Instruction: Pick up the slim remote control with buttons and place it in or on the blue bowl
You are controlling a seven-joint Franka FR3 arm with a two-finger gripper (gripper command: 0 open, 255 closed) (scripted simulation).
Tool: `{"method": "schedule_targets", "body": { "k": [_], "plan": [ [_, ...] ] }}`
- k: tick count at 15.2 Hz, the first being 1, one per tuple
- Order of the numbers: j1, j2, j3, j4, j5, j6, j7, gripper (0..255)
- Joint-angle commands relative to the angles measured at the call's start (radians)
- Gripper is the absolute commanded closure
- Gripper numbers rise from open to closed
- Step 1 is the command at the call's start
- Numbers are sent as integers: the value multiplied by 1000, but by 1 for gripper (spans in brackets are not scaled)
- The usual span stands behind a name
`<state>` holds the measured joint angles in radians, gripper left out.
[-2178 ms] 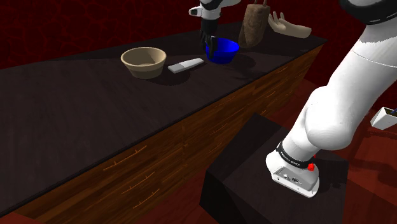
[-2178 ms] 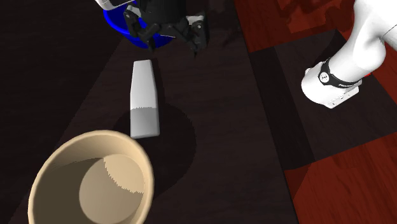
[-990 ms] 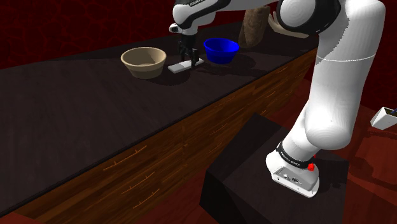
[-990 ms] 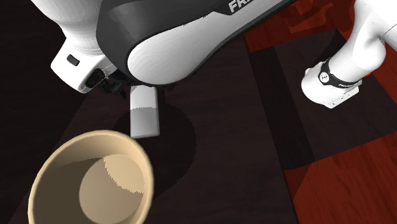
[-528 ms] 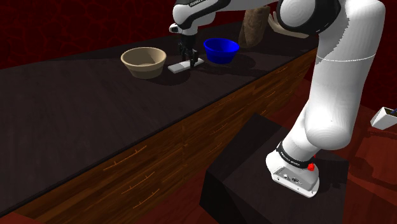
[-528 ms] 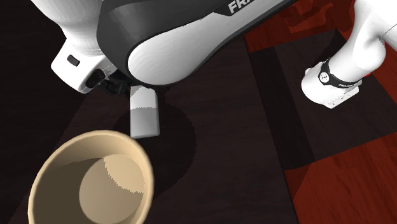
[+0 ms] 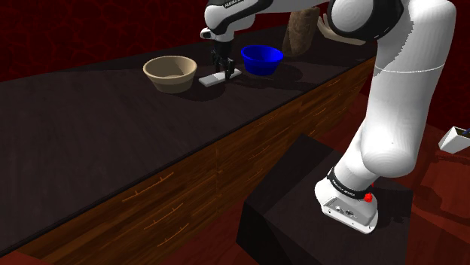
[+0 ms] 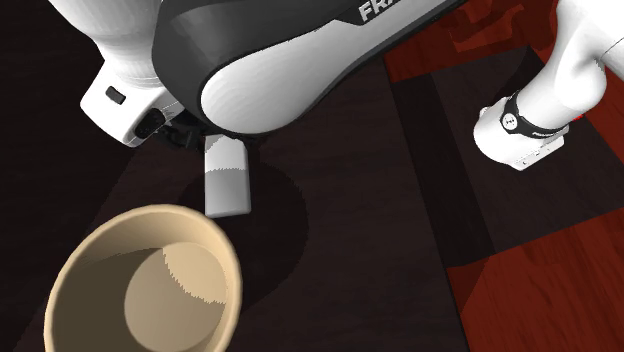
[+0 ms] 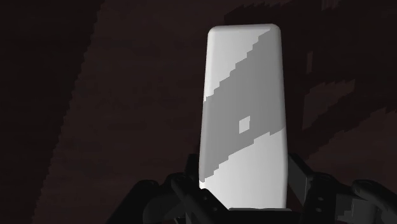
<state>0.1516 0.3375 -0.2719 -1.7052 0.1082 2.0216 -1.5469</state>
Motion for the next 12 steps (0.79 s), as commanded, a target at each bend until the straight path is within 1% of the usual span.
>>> {"method": "schedule_targets", "body": {
  "k": [1,12],
  "plan": [
    [0,-4,-1,7,-2,-11,1,255],
    [0,-38,-6,110,-15,-146,11,255]
  ]
}}
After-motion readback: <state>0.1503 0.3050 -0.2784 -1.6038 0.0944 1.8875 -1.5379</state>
